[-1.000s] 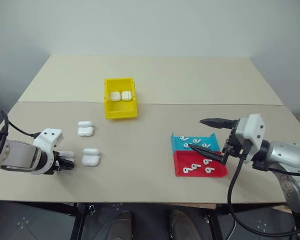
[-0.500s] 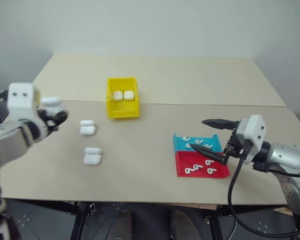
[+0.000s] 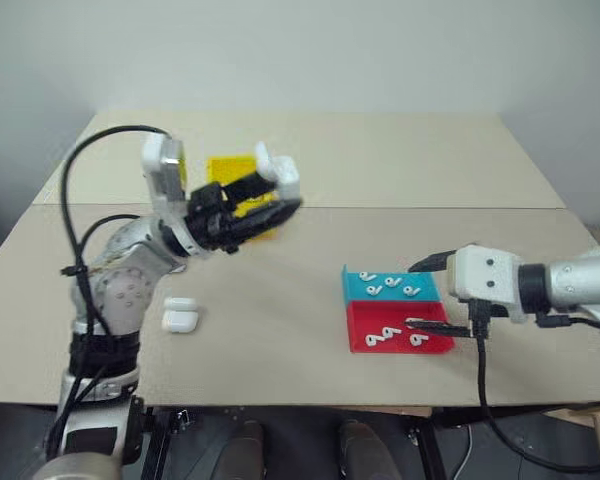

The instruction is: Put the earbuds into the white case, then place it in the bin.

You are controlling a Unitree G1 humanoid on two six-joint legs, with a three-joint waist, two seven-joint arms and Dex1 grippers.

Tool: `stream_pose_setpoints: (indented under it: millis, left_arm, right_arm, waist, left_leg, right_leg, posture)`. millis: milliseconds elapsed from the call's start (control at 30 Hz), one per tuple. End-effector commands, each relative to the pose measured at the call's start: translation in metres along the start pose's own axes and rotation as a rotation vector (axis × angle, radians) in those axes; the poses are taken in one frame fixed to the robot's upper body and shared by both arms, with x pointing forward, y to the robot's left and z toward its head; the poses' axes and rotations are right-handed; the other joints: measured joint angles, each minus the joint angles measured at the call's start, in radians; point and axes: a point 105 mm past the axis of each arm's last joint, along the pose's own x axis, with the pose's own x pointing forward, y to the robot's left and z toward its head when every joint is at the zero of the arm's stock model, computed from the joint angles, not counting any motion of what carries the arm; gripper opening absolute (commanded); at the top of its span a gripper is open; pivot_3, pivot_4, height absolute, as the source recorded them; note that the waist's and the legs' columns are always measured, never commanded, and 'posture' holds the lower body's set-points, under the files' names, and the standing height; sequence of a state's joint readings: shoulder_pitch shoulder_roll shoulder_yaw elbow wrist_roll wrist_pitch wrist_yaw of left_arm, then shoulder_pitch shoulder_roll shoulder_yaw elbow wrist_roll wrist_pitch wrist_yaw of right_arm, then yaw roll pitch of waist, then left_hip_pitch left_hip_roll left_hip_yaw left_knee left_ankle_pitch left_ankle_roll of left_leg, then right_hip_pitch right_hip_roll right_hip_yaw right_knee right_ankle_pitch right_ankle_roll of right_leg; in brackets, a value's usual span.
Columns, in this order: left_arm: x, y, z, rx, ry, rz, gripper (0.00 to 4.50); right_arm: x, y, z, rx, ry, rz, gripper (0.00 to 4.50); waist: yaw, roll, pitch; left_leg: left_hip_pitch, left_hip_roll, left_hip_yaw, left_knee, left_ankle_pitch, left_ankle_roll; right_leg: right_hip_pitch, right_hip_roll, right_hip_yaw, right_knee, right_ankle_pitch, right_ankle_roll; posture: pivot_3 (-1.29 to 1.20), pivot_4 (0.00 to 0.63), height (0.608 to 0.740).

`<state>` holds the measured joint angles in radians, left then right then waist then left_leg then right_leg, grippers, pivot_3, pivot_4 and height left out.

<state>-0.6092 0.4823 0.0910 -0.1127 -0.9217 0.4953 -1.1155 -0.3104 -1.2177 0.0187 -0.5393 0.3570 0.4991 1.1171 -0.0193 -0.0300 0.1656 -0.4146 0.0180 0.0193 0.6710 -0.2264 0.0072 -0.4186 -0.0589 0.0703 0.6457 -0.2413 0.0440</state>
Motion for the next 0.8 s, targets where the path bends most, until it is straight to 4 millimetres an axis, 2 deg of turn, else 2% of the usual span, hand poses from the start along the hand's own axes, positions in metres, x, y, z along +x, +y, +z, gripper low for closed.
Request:
stream_pose_setpoints:
  millis: [33,167,367,533,800]
  left_arm:
    - [0.006,-0.012,-0.001,0.033,-0.031,-0.160,2.74]
    - [0.009,-0.016,-0.008,0.045,-0.031,-0.225,2.74]
    - [0.016,-0.024,-0.018,0.100,0.013,-0.289,2.74]
    - [0.026,-0.035,-0.023,0.103,0.013,-0.313,2.74]
    - [0.022,-0.039,-0.029,0.112,0.046,-0.258,2.74]
  right_arm:
    - [0.001,0.004,0.000,0.043,0.113,0.037,4.13]
    - [0.005,0.007,0.001,0.077,0.165,0.057,2.91]
    - [0.009,0.012,-0.004,0.081,0.258,0.091,2.91]
    - [0.018,0.022,-0.019,0.034,0.338,0.159,2.91]
    - [0.030,0.028,-0.026,-0.023,0.353,0.219,2.91]
  waist:
    - [-0.001,0.000,0.000]
    - [0.002,0.000,0.000]
    - [0.006,0.000,0.000]
    - [0.006,0.000,0.000]
    - [0.003,0.001,0.000]
  left_leg:
    - [0.000,0.000,0.000,0.000,0.000,0.000]
    - [-0.002,0.000,-0.001,0.003,0.000,0.001]
    - [-0.002,0.000,-0.001,0.005,-0.001,0.002]
    - [-0.006,0.001,-0.002,0.006,-0.002,0.003]
    - [-0.005,0.001,-0.002,0.007,-0.002,0.003]
  right_leg:
    - [0.000,0.000,0.000,0.000,0.000,0.000]
    - [-0.001,0.000,-0.001,0.000,0.000,0.000]
    - [-0.001,0.000,-0.001,0.001,0.000,0.001]
    - [-0.003,-0.001,-0.001,0.000,0.000,0.001]
    - [-0.003,0.000,-0.002,0.001,0.000,0.001]
  posture:
    - [0.00,0.150,0.740]
    - [0.00,0.150,0.740]
    - [0.00,0.150,0.740]
    - [0.00,0.150,0.740]
    - [0.00,0.150,0.740]
